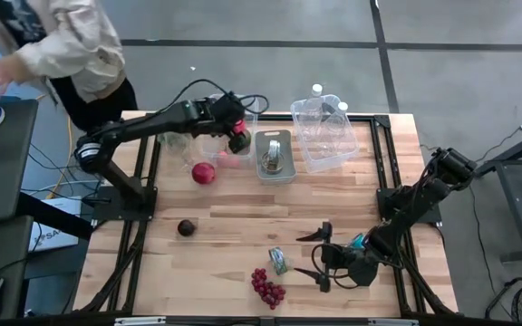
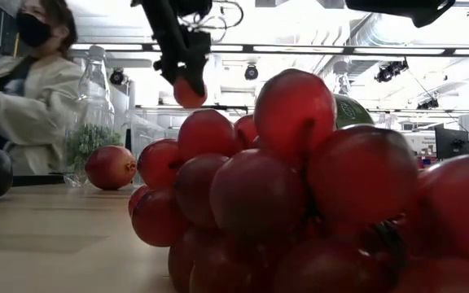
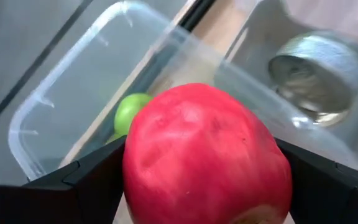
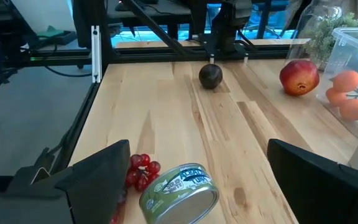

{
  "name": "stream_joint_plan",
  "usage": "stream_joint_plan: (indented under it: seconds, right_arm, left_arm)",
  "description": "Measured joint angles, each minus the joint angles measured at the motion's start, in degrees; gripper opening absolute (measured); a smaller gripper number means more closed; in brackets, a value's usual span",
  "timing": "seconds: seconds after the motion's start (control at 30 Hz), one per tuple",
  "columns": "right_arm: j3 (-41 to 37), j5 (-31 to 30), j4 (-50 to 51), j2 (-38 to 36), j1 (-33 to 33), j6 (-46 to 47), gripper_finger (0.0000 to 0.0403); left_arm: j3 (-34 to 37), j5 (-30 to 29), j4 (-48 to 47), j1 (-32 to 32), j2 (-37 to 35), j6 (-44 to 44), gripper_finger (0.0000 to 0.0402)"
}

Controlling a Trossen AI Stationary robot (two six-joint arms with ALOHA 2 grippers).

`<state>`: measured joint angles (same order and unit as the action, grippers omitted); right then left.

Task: Pick & Place Food Item
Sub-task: Put the red apple into the left transparent bin

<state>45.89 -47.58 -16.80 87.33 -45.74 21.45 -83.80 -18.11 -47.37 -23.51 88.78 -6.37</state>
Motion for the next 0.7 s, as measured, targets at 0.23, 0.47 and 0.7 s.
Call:
stream_joint_plan:
  seconds: [0.23, 0.47, 0.7]
  right_arm:
    - [0.0, 1.6, 0.0, 0.0, 0.0, 1.3, 0.0370]
    - [0.0, 2.5, 0.1, 0.0, 0.1, 1.7, 0.0370]
    - [0.0, 3.2, 0.1, 0.0, 0.1, 2.8, 0.0370]
  left_arm:
    - [0.0, 0.4, 0.3, -1.1, 2.9, -3.4, 0.0348]
    - [0.0, 2.3, 0.0, -1.0, 3.9, 0.6, 0.0349]
    - [0.0, 2.3, 0.5, -0.8, 3.8, 1.1, 0.0349]
